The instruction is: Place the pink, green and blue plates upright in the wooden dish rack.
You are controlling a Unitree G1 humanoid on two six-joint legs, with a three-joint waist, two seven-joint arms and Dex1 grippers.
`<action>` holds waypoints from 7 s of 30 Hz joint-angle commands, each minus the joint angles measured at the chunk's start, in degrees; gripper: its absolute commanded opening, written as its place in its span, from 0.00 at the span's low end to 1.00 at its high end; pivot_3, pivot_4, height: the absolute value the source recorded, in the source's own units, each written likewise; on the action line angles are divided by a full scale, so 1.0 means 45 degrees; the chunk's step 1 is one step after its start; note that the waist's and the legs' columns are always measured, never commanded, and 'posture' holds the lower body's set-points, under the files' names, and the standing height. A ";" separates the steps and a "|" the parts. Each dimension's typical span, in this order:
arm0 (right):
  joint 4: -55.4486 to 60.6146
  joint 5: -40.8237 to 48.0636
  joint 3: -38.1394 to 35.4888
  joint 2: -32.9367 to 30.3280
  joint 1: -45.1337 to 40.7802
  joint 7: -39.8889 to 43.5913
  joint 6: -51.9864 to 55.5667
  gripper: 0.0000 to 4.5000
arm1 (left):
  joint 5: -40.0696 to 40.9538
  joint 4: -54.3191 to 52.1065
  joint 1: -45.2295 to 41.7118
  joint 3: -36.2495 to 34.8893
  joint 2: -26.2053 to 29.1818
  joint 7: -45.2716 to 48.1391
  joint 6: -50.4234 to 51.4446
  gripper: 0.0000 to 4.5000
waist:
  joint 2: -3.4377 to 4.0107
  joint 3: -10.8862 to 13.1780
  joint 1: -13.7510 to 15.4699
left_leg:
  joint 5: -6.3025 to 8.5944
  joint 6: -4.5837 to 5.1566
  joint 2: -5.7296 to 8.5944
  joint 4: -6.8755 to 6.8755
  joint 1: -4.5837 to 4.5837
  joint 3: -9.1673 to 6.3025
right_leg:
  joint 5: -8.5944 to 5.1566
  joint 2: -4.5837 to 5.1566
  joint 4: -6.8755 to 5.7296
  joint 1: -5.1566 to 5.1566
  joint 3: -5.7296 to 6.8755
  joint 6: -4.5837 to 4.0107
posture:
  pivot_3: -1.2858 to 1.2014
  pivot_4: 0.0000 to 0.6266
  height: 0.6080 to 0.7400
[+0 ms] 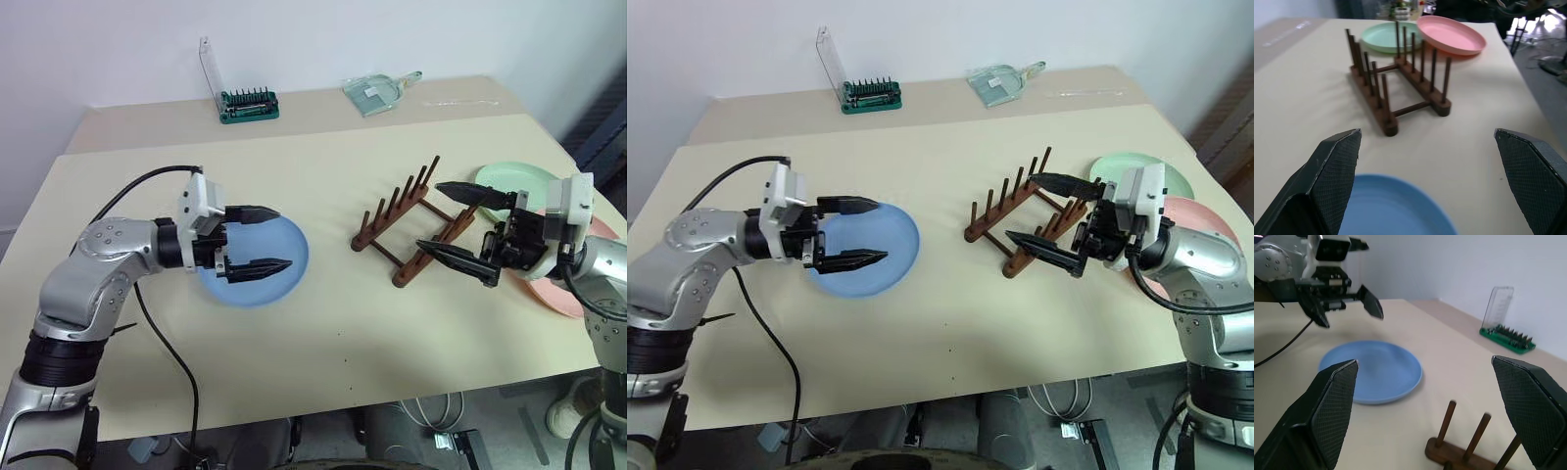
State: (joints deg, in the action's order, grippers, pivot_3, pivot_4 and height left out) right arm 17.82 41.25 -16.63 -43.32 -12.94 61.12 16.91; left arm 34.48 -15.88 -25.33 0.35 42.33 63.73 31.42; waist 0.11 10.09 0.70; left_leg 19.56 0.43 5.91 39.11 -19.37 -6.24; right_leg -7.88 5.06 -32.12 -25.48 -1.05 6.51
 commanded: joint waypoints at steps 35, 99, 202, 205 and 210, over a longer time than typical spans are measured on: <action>0.2034 0.0049 -0.5651 -0.0818 0.6814 0.0319 -0.0519 0.99 | -0.6127 0.3312 -0.4009 0.8136 -0.7844 -0.6027 0.3301 1.00 | -0.0017 0.0008 0.0036 | 0.0006 0.0013 0.0010 0.0008 0.0001 0.0007 | -0.0024 0.0006 0.0013 0.0028 -0.0020 0.0037 | 0.52 0.24 1.00; 0.2104 0.0007 -0.4751 -0.0731 0.5738 -0.0346 -0.0512 1.00 | -0.7237 0.6453 -0.4016 0.6500 -0.5872 -0.0146 -0.2884 0.17 | 0.0007 -0.0007 0.0385 | 0.0004 0.0012 0.0025 0.0020 0.0000 0.0010 | -0.0019 0.0019 0.0006 0.0024 -0.0021 0.0035 | 0.52 0.24 1.00; -0.7135 -1.0920 0.4189 -0.0121 -0.1420 -0.4824 -0.5889 0.01 | -0.7480 1.0177 -0.6560 0.5474 -0.8230 -0.5741 0.0302 0.00 | 0.0018 -0.0015 0.0220 | -0.0045 -0.0073 0.0029 0.0021 0.0014 0.0020 | -0.0013 0.0006 -0.0004 0.0019 -0.0032 0.0027 | 0.52 0.24 1.00; -0.7980 -1.1250 0.4415 -0.0042 -0.1967 -0.5098 -0.6474 0.01 | -0.7659 1.0579 -0.6667 0.5384 -0.8325 -0.5712 -0.0007 0.00 | 0.0017 -0.0015 0.0189 | -0.0045 -0.0072 0.0032 0.0020 0.0009 0.0017 | -0.0012 0.0007 -0.0003 0.0016 -0.0030 0.0028 | 0.52 0.24 1.00; -0.8320 -1.1117 0.4488 -0.0067 -0.2265 -0.4906 -0.6726 0.01 | -0.7905 1.0799 -0.6790 0.5256 -0.8443 -0.5681 -0.0346 0.00 | 0.0018 -0.0016 0.0131 | -0.0045 -0.0072 0.0034 0.0020 0.0012 0.0017 | -0.0010 0.0008 -0.0005 0.0018 -0.0031 0.0028 | 0.52 0.24 1.00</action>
State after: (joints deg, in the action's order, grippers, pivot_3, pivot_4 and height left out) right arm -20.61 -9.59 4.13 -43.41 -22.49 38.66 -13.14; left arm -0.29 33.64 -54.38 24.95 4.45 38.22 30.78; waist 0.19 10.02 1.29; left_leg 19.36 0.10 6.06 39.20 -19.32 -6.17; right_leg -7.92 5.10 -32.14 -25.40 -1.18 6.64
